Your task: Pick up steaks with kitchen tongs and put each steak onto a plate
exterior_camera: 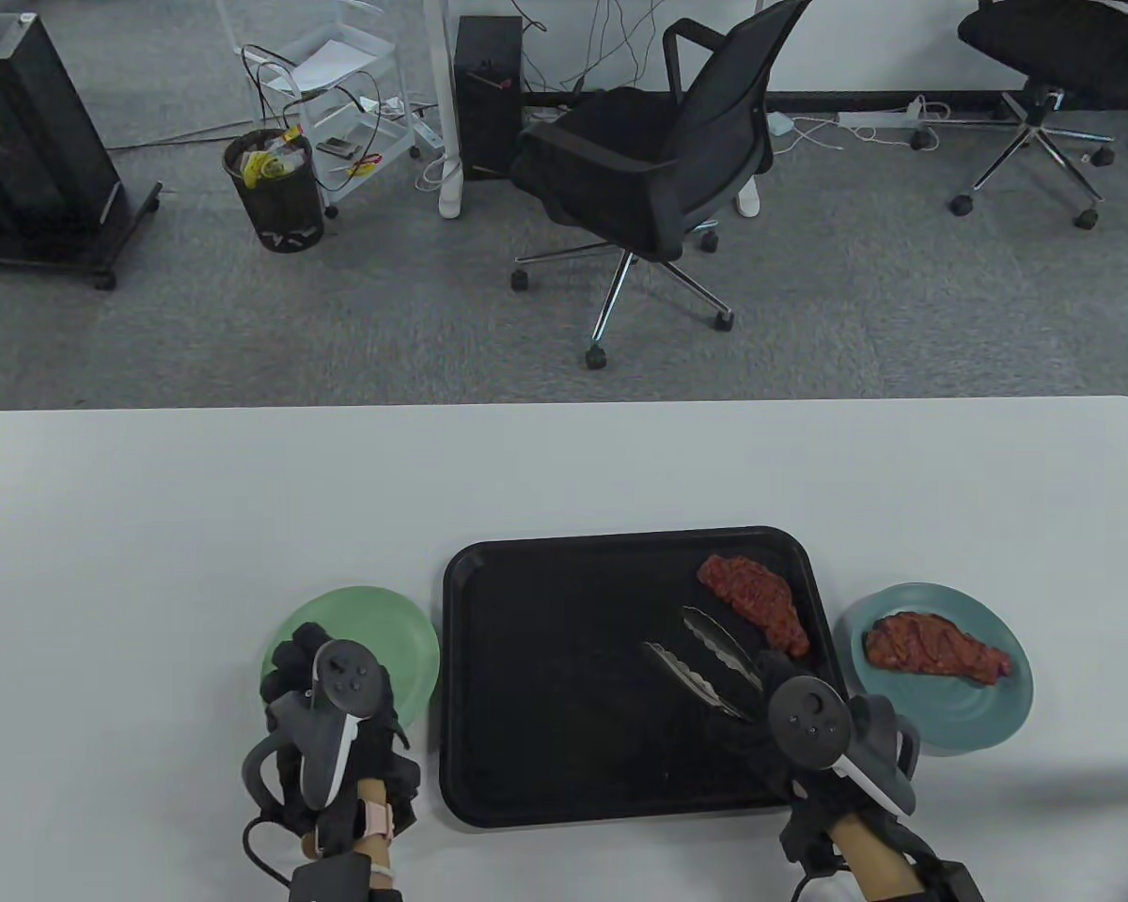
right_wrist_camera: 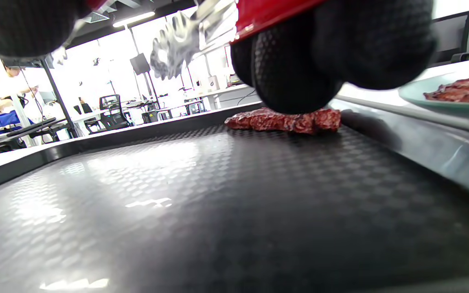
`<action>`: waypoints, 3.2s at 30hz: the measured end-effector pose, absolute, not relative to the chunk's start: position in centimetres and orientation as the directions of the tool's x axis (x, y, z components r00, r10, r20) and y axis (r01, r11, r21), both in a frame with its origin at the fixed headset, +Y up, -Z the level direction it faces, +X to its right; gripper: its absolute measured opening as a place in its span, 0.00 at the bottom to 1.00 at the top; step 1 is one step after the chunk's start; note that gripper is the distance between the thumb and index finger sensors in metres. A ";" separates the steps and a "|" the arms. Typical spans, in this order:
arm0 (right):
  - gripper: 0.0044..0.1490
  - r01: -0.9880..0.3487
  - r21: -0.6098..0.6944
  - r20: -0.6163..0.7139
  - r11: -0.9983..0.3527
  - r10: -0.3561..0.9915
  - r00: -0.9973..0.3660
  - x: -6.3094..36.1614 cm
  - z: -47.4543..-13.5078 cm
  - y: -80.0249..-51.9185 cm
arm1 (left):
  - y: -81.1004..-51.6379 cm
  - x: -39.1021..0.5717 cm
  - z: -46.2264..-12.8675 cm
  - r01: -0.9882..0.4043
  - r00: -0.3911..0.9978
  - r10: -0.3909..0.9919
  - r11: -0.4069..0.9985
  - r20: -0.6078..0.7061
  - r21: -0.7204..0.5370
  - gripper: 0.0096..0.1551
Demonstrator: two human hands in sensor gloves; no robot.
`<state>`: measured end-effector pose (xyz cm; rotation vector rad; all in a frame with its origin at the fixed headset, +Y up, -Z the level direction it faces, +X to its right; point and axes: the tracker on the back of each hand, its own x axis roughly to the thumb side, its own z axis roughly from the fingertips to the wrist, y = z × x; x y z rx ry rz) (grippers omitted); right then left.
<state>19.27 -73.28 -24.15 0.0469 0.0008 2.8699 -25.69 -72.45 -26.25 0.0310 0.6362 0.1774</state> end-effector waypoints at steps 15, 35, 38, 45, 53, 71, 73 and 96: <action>0.60 -0.279 -0.004 -0.091 -0.960 0.278 -0.956 21.2 -24.3 -73.0 | -76.0 -31.2 -29.5 -0.313 0.674 0.143 0.944 -0.725 -0.105 0.51; 0.60 -0.226 0.061 -0.035 -0.972 0.224 -0.974 20.3 -23.6 -73.1 | -74.4 -33.8 -25.1 -0.663 0.266 0.667 0.651 -0.696 0.370 0.27; 0.60 -0.229 0.063 -0.023 -0.971 0.228 -0.973 20.1 -23.5 -73.0 | -73.7 -33.7 -24.5 -0.683 0.236 0.692 0.617 -0.682 0.391 0.29; 0.60 -0.226 0.069 -0.012 -0.972 0.226 -0.974 20.0 -23.4 -72.8 | -72.5 -31.7 -23.1 -0.706 0.217 0.774 0.546 -0.595 0.452 0.31; 0.60 -0.230 0.084 0.000 -0.970 0.231 -0.973 20.3 -23.2 -72.9 | -73.3 -26.5 -22.7 -0.848 0.156 0.858 0.370 -0.490 0.379 0.31; 0.61 -0.176 0.062 -0.035 -0.983 0.174 -0.984 22.1 -23.2 -72.9 | -74.8 -21.0 -23.2 -0.938 0.191 0.856 0.304 -0.480 0.169 0.31; 0.61 -0.162 0.048 -0.058 -0.986 0.159 -0.986 22.4 -23.3 -73.0 | -74.9 -21.0 -23.3 -0.939 0.194 0.855 0.304 -0.481 0.162 0.31; 0.66 0.177 0.195 -0.207 -0.965 -0.217 -0.954 22.6 -31.8 -75.1 | -75.5 -21.2 -23.5 -0.961 0.149 0.862 0.243 -0.484 0.136 0.31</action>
